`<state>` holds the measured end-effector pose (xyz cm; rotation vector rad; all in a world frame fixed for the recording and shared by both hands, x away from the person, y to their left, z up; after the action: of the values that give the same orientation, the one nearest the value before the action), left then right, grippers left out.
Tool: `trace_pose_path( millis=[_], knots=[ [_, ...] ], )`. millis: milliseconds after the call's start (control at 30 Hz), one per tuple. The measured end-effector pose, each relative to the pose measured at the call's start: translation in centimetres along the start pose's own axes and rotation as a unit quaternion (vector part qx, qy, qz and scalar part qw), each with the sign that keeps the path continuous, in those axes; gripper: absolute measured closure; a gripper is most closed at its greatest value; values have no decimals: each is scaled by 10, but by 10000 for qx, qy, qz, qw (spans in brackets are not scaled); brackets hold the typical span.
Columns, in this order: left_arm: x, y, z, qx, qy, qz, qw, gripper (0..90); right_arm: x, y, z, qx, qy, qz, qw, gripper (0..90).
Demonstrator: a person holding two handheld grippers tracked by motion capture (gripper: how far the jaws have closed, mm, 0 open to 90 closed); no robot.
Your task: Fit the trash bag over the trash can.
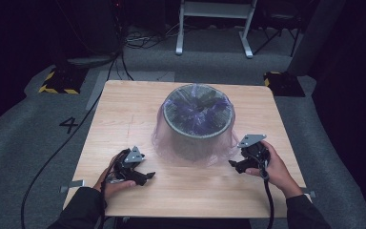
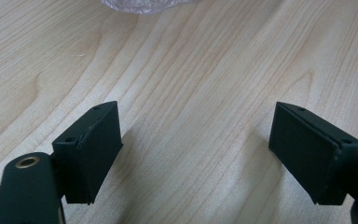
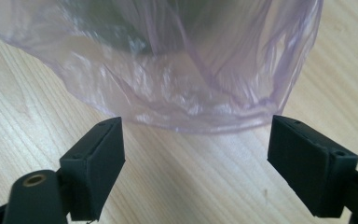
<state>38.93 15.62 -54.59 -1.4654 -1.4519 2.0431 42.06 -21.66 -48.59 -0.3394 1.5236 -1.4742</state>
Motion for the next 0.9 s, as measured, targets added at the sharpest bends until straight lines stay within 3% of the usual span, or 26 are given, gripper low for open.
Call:
trace_pose_path(
  millis=[567, 900],
  knots=[
    [0, 0, 0, 0, 1, 1, 10000, 165, 33, 23, -6, -127, 280, -175, 9994, 188],
    [0, 0, 0, -1, 1, 1, 10000, 165, 49, 27, -7, -152, 472, -11, 9988, 195]
  ],
)
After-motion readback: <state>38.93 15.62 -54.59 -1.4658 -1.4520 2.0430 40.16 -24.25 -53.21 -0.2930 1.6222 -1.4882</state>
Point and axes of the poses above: each handheld gripper's, and its own axes: y roughly forward along the jaws, x roughly out of its underside, z roughly to its right, the point moved 6 cm from there along y, roughly forward along the jaws, and after that the axes turned 10 degrees about -z, right-handed, at the moved point
